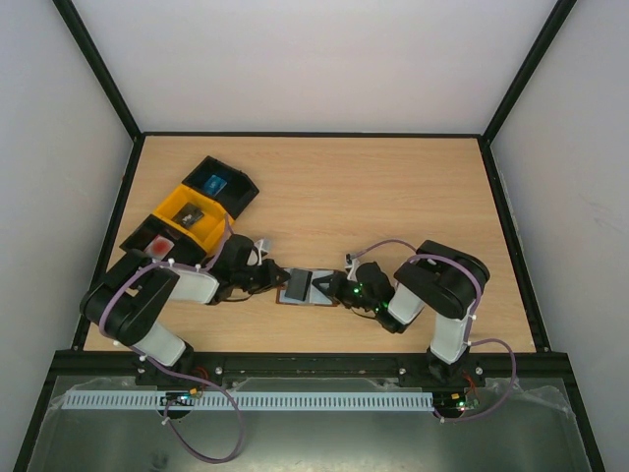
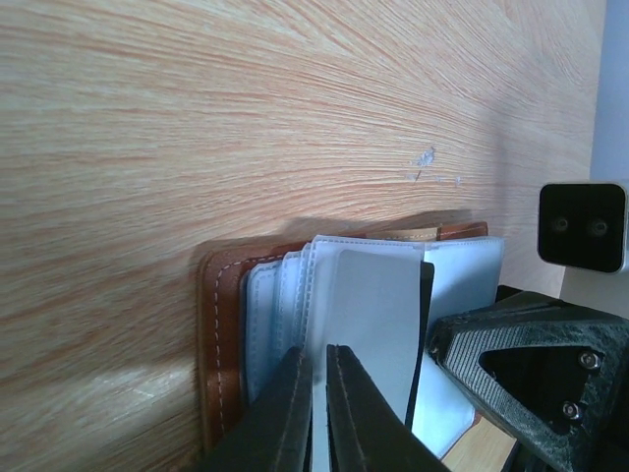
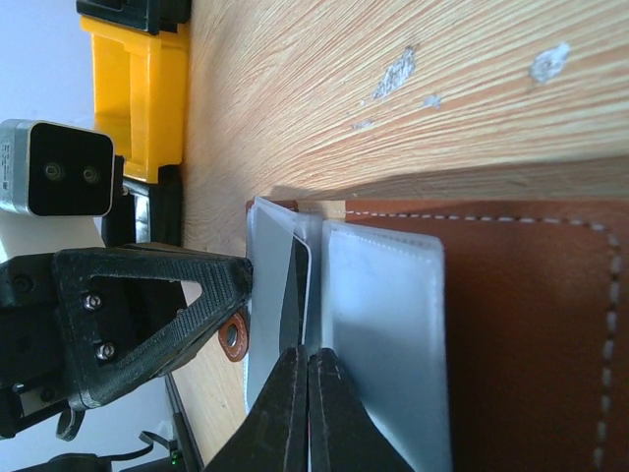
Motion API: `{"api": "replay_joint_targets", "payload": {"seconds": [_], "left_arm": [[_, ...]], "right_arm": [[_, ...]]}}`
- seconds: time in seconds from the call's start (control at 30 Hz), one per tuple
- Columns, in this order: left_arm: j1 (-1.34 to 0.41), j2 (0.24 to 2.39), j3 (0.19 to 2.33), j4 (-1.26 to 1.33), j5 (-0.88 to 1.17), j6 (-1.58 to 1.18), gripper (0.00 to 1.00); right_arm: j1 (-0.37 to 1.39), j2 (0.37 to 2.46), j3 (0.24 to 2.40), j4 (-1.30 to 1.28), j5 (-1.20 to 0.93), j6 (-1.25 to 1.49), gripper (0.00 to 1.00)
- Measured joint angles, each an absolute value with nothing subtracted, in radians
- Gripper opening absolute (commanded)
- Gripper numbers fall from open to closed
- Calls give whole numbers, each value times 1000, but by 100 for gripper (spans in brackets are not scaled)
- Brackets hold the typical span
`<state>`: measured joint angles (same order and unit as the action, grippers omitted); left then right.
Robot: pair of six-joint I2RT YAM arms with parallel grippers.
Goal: Take the credit cards out of the card holder
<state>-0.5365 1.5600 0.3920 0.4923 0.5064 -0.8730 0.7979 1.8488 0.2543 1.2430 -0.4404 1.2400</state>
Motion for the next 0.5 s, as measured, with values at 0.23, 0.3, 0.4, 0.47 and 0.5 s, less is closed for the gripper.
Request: {"api": "replay_joint_targets", "payload": {"seconds": [0.23,0.3,0.4,0.47,0.5], "left_arm": [[-538,1559,392,485,498,-877,3],[-538,1563,391,490,500,-879,3],[-538,1575,386,517,508,-885,3],[-538,1584,385,534,513,-891,3],[-538,1587,385,540,515,-892,3]], "right_arm": [[797,1861,259,1265,-453,1271,16],[797,1879,273,1273,-458,1277,17],[797,1894,292,1279,-463,1283,16],[797,1896,297,1278,-463,1284,16],[797,1897,297,1278,-463,1284,14]]}}
